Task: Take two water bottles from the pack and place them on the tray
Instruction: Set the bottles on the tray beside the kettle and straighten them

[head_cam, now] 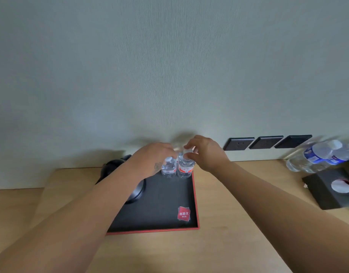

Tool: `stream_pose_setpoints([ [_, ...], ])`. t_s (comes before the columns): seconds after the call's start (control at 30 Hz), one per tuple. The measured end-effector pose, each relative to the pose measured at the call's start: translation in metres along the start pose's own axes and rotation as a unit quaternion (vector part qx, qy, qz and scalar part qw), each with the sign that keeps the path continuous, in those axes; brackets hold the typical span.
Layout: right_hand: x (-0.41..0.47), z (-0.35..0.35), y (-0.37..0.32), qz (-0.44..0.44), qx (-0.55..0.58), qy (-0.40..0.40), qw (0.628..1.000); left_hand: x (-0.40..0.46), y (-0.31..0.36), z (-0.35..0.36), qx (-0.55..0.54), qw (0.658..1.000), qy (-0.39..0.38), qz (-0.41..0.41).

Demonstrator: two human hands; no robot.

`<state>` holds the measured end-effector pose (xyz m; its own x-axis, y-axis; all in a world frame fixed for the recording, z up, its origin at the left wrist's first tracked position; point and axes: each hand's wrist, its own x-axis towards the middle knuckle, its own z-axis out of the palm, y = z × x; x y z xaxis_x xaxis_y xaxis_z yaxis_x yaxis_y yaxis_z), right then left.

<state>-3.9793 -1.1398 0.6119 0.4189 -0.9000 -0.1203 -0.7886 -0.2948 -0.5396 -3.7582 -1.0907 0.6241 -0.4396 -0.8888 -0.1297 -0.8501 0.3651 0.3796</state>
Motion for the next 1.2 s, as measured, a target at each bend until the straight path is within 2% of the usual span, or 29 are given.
stream_pose_setpoints([
  [0.2,0.004,0.003,-0.003,0.01,-0.019,-0.011,1.0,-0.001,-0.004,0.0,0.013,0.999,0.018,-0.025],
  [0.63,0.013,-0.002,-0.001,0.051,0.028,-0.017,0.998,0.012,0.006,0.002,0.043,0.995,0.022,-0.085],
  [0.87,0.013,0.0,0.001,0.059,0.032,-0.019,0.998,0.015,0.004,0.011,0.035,0.989,0.048,-0.137],
  [1.2,0.016,0.002,0.001,0.07,0.038,-0.018,0.997,0.022,0.005,0.015,-0.007,0.983,0.072,-0.166],
])
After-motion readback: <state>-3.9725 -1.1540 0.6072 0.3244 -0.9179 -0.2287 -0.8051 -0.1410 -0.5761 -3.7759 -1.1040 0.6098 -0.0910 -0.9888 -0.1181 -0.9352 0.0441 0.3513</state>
